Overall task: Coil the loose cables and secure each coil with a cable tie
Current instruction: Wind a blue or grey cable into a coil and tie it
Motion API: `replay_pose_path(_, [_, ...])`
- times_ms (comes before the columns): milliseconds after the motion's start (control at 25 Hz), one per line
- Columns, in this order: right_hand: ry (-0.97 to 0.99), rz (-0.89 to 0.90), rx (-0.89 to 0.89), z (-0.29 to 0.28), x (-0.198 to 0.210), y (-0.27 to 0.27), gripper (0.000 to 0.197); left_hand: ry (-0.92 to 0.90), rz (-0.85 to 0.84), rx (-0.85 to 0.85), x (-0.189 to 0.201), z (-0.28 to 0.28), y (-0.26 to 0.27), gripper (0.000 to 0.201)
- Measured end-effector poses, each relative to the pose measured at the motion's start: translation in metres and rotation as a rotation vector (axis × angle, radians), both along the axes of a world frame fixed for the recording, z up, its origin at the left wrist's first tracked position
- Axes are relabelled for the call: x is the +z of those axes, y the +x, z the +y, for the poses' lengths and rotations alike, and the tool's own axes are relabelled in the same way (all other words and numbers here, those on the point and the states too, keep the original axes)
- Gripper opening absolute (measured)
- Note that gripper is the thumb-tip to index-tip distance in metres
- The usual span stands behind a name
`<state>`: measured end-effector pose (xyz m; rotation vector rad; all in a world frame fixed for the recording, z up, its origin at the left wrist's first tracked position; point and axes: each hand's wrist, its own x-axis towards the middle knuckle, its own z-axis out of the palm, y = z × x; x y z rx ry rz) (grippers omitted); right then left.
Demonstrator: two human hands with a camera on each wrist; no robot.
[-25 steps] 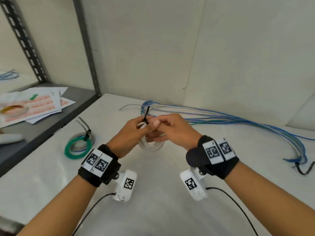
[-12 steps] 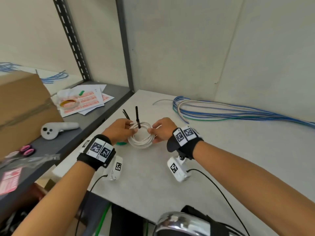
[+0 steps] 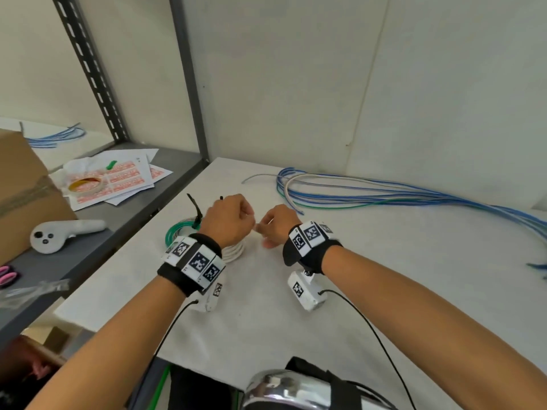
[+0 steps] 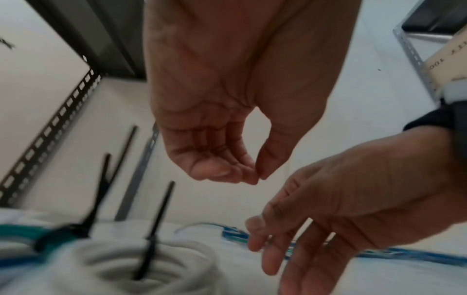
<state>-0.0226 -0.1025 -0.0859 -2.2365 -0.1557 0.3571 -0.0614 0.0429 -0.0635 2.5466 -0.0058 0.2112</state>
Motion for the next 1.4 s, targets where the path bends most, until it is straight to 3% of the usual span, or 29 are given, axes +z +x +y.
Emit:
replay_pose_path(160, [-0.353, -0.152, -0.069, -0.057, 0.005, 0.022, 0.033, -0.061, 0.126, -0.064, -0.002, -0.054, 0.056, 0.013])
replay_pose_path(280, [-0.520, -0.150, -0.091, -0.110, -0.006, 0.029, 0.040, 0.121, 0.170, -0.035, -0.016, -0.087, 0.112, 0.044])
replay_pose_path(400, [-0.473, -0.143, -0.100, -0.153, -0.019, 0.033, 0.038, 0.114, 0.199, 0.066, -0.032, -0.100, 0.153, 0.065])
replay_pose_path(600, [-0.200, -0.054, -0.179, -0.179, -0.032, 0.044, 0.020, -0.128, 0.235, 0.153, -0.056, -0.087, 0.185, 0.041])
replay_pose_path(720, [-0.136, -0.019, -0.206, -0.180, -0.030, 0.045, 0.023, -0.341, 0.140, 0.106, -0.040, -0.093, 0.171, 0.027])
replay_pose_path(840, [-0.037, -0.080, -0.333, -0.184, -0.027, 0.040, 0.054, -0.450, -0.102, -0.128, -0.010, -0.112, 0.136, 0.022])
replay_pose_path(960, [0.019, -0.358, -0.567, -0.202, -0.001, 0.026, 0.094, -0.419, -0.054, -0.577, 0.023, -0.137, 0.089, 0.015])
replay_pose_path(1040, [0.082, -0.525, -0.666, -0.221, 0.021, 0.017, 0.103, -0.348, 0.008, -0.745, 0.041, -0.152, 0.066, 0.010])
replay_pose_path(1120, [0.074, -0.635, -0.691, -0.238, 0.036, 0.013, 0.089, -0.348, 0.047, -0.829, 0.059, -0.164, 0.047, 0.007])
replay_pose_path(1240, [0.033, -0.720, -0.676, -0.261, 0.045, 0.011, 0.042, -0.447, 0.050, -0.968, 0.090, -0.180, 0.019, 0.010])
replay_pose_path(1320, [-0.034, -0.700, -0.635, -0.277, 0.042, 0.011, 0.020, -0.652, 0.026, -1.052, 0.110, -0.186, 0.005, 0.010])
replay_pose_path(1400, [-0.175, -0.593, -0.564, -0.294, 0.033, 0.008, 0.024, -0.916, -0.019, -1.046, 0.126, -0.189, 0.002, 0.021])
